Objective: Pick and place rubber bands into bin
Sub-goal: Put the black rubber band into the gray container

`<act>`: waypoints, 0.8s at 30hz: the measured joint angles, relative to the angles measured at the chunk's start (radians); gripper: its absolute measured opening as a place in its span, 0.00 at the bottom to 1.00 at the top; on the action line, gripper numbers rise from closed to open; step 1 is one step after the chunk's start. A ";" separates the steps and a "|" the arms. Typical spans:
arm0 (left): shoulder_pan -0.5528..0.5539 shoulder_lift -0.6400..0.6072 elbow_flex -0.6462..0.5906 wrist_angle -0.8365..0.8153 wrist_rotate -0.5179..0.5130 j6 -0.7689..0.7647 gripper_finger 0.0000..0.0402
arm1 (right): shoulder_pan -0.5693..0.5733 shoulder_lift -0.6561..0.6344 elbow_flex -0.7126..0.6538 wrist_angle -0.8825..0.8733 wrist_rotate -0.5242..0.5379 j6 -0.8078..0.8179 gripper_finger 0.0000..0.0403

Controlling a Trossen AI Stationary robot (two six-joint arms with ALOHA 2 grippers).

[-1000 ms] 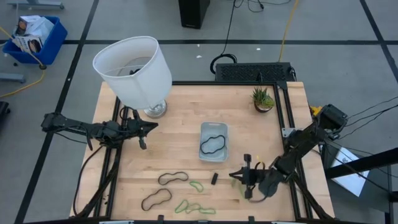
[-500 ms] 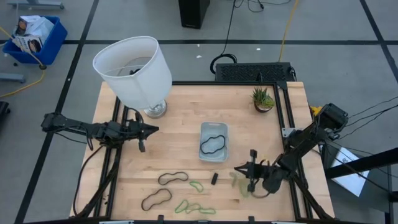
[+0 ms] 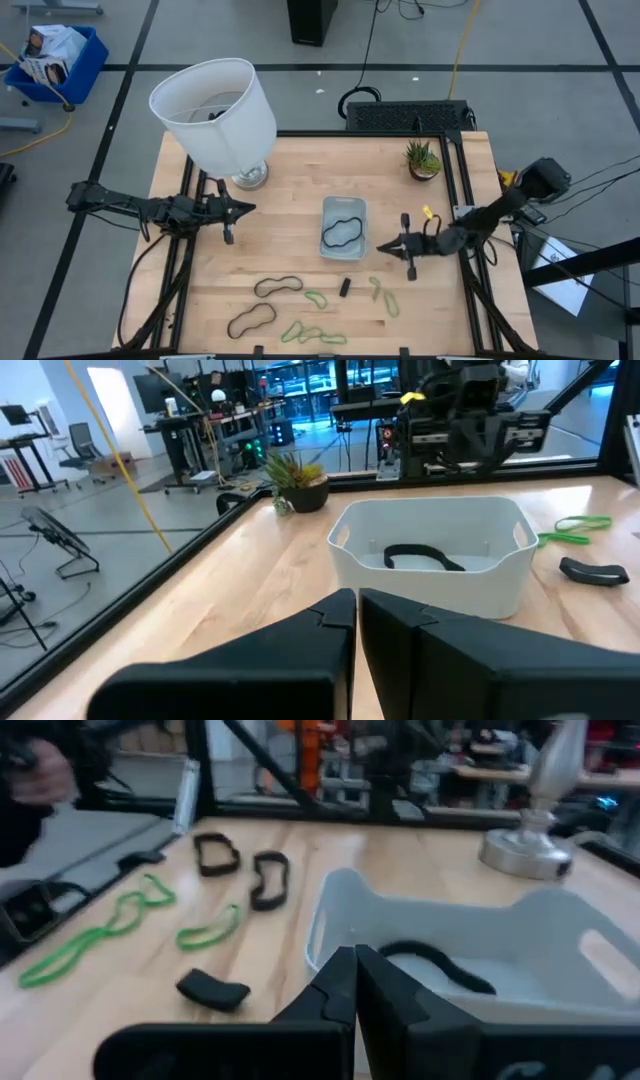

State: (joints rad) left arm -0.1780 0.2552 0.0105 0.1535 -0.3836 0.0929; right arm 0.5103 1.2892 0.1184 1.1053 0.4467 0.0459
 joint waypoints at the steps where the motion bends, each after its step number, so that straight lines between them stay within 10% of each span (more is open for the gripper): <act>1: 0.000 0.000 0.000 0.000 0.000 0.000 0.06 | -0.016 -0.034 -0.011 0.003 -0.011 -0.018 0.00; 24: -0.001 0.001 0.000 -0.011 0.003 -0.090 0.06 | -0.093 -0.865 -0.071 -0.631 -0.067 -0.130 0.00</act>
State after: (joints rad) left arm -0.1788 0.2565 0.0105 0.1424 -0.3811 0.0032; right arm 0.4171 0.4238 0.0473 0.4741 0.3800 -0.0839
